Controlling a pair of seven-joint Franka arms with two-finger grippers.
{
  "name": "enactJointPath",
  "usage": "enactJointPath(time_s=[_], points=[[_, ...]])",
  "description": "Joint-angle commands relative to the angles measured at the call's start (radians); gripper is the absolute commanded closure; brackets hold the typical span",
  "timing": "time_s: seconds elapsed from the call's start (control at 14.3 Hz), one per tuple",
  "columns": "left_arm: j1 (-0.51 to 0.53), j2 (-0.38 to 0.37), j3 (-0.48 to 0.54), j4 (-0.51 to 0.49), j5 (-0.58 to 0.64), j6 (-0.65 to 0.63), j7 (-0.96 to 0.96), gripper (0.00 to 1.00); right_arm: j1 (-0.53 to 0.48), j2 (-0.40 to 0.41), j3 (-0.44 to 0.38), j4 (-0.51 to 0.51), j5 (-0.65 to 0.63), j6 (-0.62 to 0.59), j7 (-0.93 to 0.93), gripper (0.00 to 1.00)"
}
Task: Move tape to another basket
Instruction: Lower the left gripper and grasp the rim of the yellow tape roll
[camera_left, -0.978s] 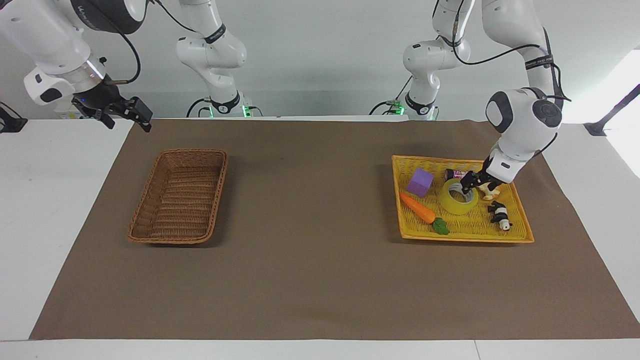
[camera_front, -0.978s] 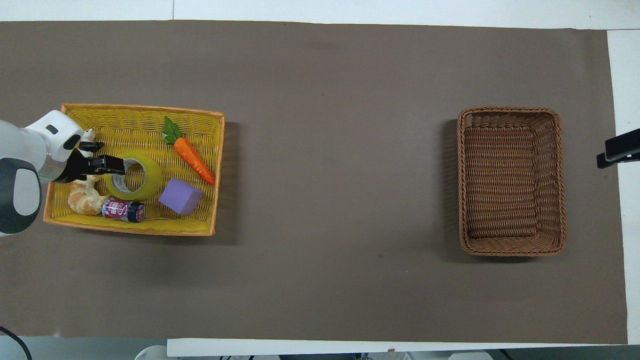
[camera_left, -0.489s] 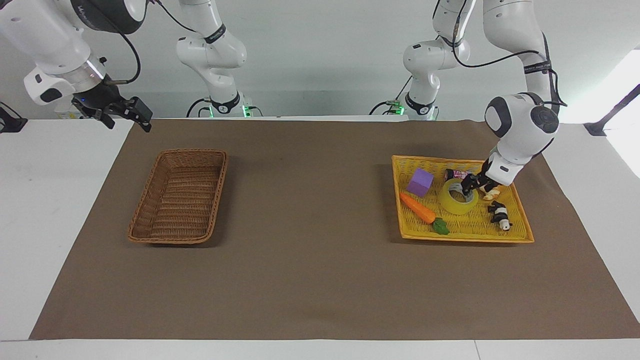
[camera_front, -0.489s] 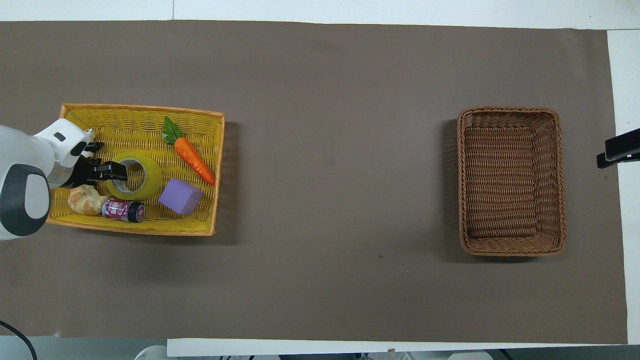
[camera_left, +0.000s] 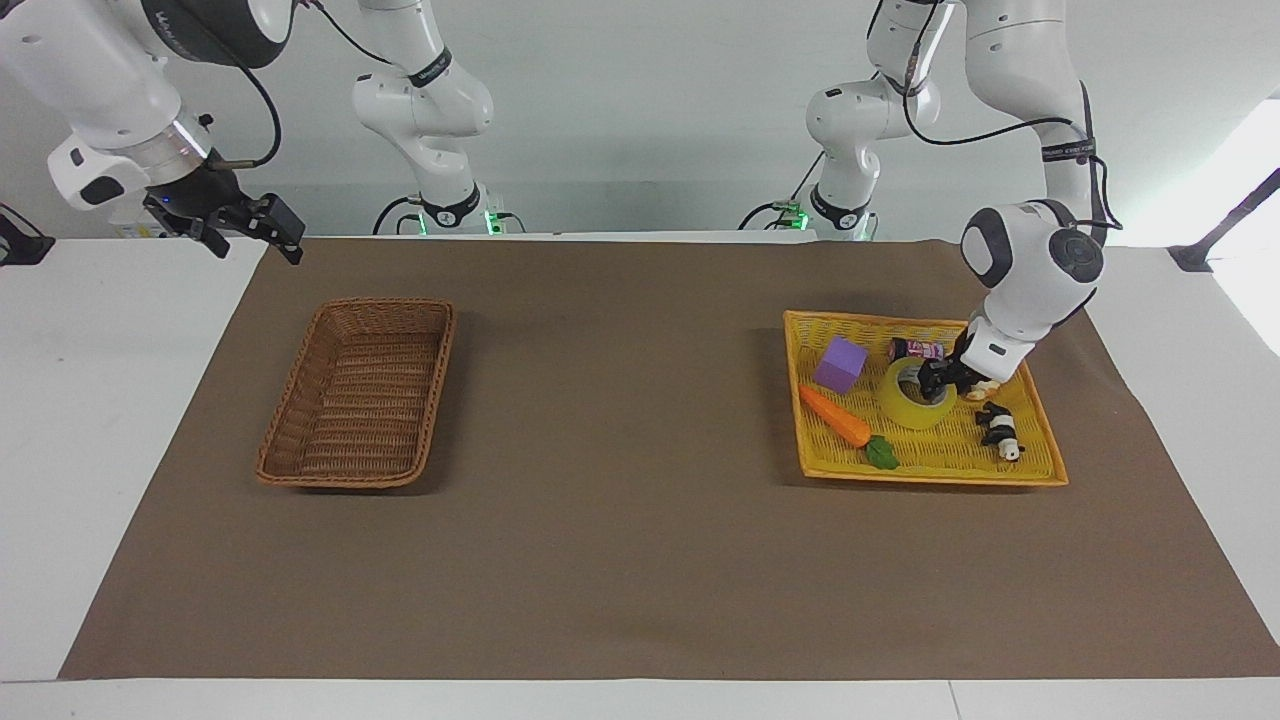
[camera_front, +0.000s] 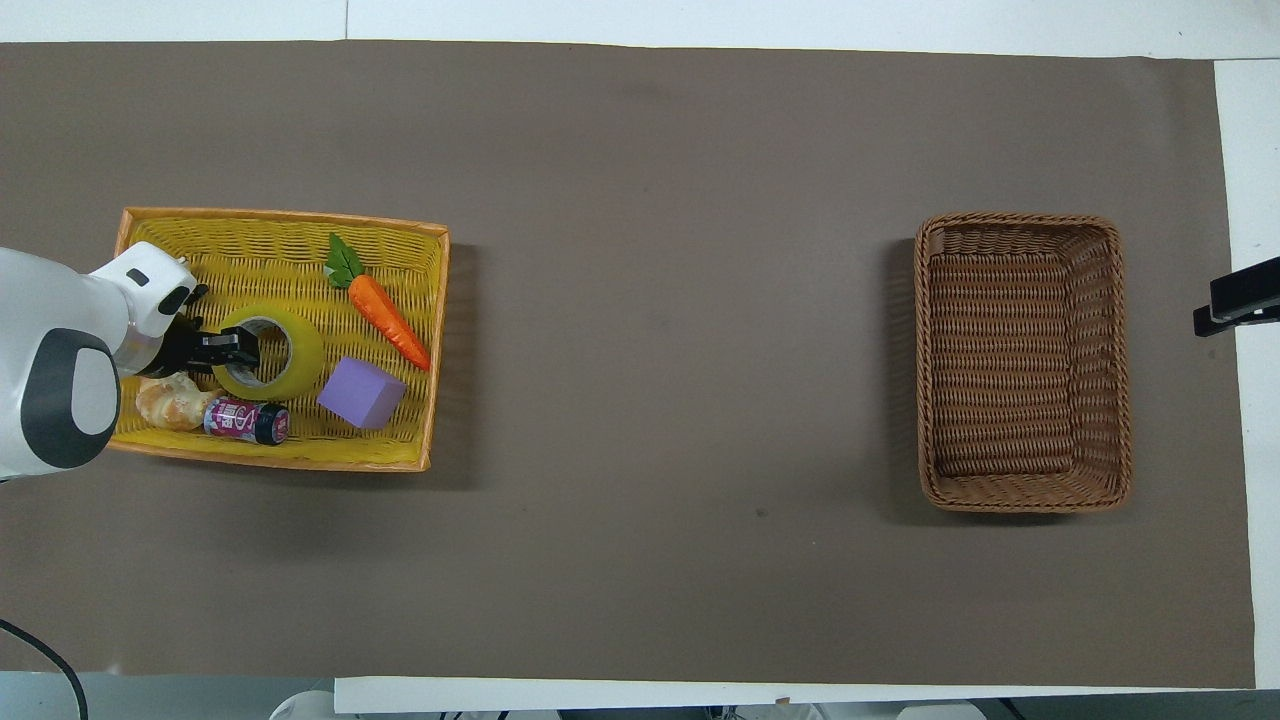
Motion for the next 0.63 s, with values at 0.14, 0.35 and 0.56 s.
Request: enactJointPath(time_s=[0.14, 0.35, 0.56], points=[[-0.005, -0.013, 0.001, -0.029, 0.008, 0.028, -0.002, 0.79, 0.001, -0.025, -0.001, -0.029, -0.007, 0.007, -0.011, 0.0], [-0.004, -0.011, 0.001, -0.028, 0.008, 0.028, -0.002, 1.0, 0.001, -0.025, -0.001, -0.029, -0.007, 0.007, -0.011, 0.0], [-0.004, -0.004, 0.001, 0.027, 0.006, -0.008, -0.002, 1.0, 0.001, -0.025, -0.001, -0.029, -0.007, 0.007, -0.011, 0.0]])
